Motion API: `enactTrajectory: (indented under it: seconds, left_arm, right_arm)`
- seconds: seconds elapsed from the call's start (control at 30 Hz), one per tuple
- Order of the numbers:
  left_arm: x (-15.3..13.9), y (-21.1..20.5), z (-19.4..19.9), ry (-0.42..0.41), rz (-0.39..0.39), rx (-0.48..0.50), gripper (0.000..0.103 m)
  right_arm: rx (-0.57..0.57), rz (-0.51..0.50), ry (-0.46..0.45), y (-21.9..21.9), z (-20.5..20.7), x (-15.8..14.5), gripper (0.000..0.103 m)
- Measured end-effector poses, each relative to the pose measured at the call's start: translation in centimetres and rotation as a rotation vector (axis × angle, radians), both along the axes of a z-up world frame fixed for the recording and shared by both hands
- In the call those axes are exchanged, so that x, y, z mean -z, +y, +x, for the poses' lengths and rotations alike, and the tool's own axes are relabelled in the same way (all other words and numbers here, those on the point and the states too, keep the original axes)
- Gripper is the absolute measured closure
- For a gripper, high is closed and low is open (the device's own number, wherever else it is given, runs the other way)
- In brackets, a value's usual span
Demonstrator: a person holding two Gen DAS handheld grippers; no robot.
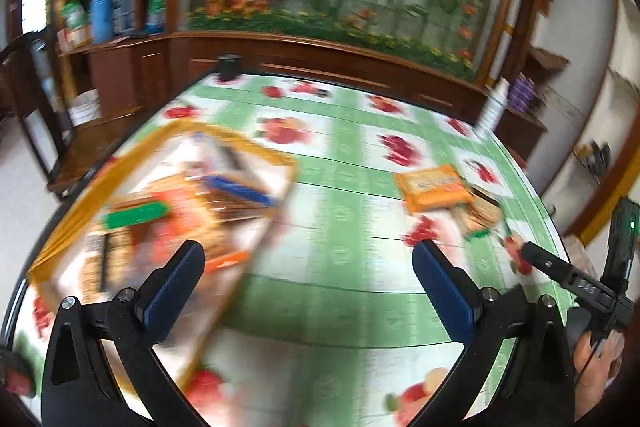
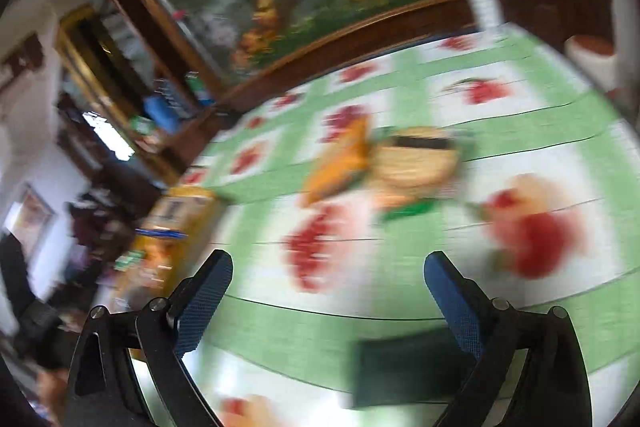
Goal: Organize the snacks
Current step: 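Reach the left tool to the orange biscuit pack while the right tool reaches the round cracker pack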
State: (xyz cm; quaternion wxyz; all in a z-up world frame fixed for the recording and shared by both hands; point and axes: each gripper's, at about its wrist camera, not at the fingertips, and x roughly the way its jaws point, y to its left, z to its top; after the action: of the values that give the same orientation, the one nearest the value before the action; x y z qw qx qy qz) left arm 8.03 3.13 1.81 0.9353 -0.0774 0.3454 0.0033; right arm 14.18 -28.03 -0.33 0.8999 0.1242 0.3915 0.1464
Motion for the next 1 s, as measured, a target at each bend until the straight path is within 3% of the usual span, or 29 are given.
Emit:
enactTrajectory:
  seconds: [0.17, 0.43, 0.53, 0.8, 1.0]
  left_arm:
    - [0.7, -5.8, 3.2, 0.017, 0.119, 0.136, 0.0]
    - [2.6, -11.6, 9.4, 0.044, 0.316, 0.4, 0.0]
    - [2.6, -12.9, 11.6, 0.016, 0.362, 0.53, 0.0]
    - [4.8, -14.9, 16.9, 0.089, 0.375, 0.741, 0.0]
    - [5.4, -16.0, 19.1, 0.117, 0.373, 0.837, 0.0]
  right_arm:
    - [0.058, -0.177, -0.023, -0.9, 2.0, 0.0, 0.003]
    - [0.027, -0.175, 0.087, -0.7, 9.1, 1.8, 0.002]
    - [-0.015, -0.258, 0.077, 0.1, 10.5, 2.3, 0.002]
    - [-0.162, -0.267, 0.045, -0.1, 11.7, 2.7, 0.001]
    - [-0.244, -0.359, 0.018, 0.9, 11.9, 3.1, 0.0]
